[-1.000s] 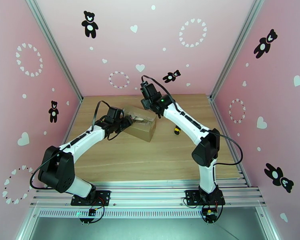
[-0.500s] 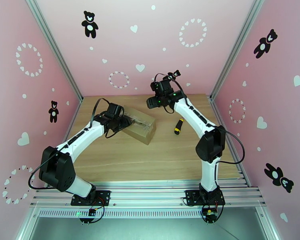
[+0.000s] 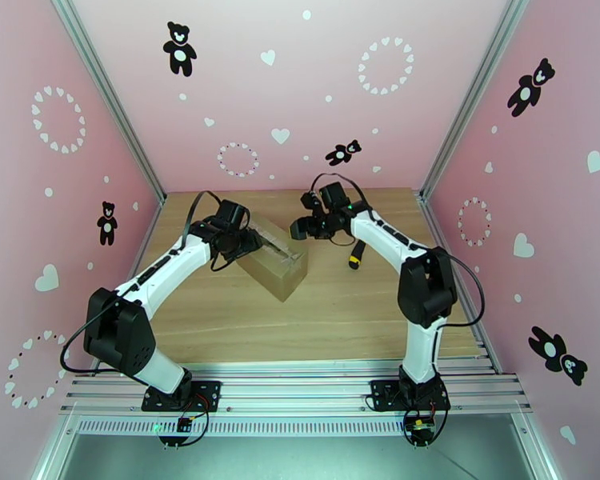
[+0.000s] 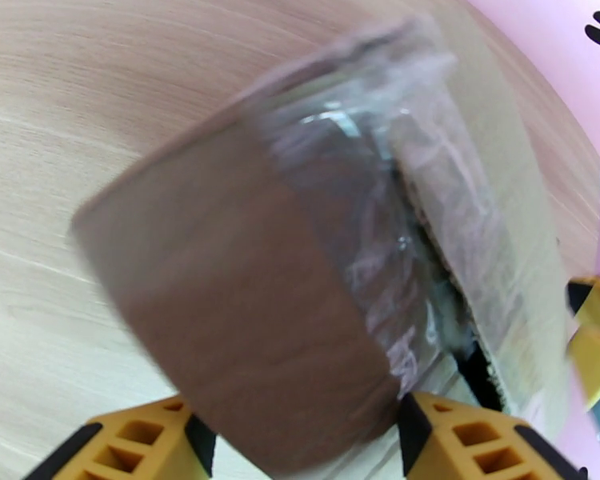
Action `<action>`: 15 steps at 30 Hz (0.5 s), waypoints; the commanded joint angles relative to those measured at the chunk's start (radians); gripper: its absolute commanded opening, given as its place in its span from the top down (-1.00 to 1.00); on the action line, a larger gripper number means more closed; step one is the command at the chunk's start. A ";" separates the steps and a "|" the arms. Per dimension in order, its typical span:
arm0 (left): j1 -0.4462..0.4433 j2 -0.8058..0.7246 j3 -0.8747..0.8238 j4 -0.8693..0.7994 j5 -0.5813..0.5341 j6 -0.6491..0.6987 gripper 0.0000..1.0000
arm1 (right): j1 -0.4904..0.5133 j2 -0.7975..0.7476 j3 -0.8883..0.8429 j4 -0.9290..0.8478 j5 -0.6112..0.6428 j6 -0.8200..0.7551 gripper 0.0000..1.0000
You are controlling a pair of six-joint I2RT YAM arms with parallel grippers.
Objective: Unpack the express box
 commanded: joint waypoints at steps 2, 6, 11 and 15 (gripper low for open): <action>-0.007 0.023 0.020 -0.061 -0.032 0.022 -0.31 | 0.050 -0.117 -0.113 0.064 -0.018 0.066 -0.55; -0.001 0.017 0.017 -0.064 -0.042 0.024 -0.31 | 0.089 -0.166 -0.162 0.063 0.024 0.077 -0.55; 0.014 -0.010 -0.010 -0.063 -0.060 0.015 -0.31 | 0.131 -0.202 -0.103 -0.026 0.206 0.007 -0.55; 0.028 -0.047 -0.032 -0.051 -0.060 0.006 -0.31 | 0.189 -0.180 0.001 -0.106 0.338 -0.085 -0.56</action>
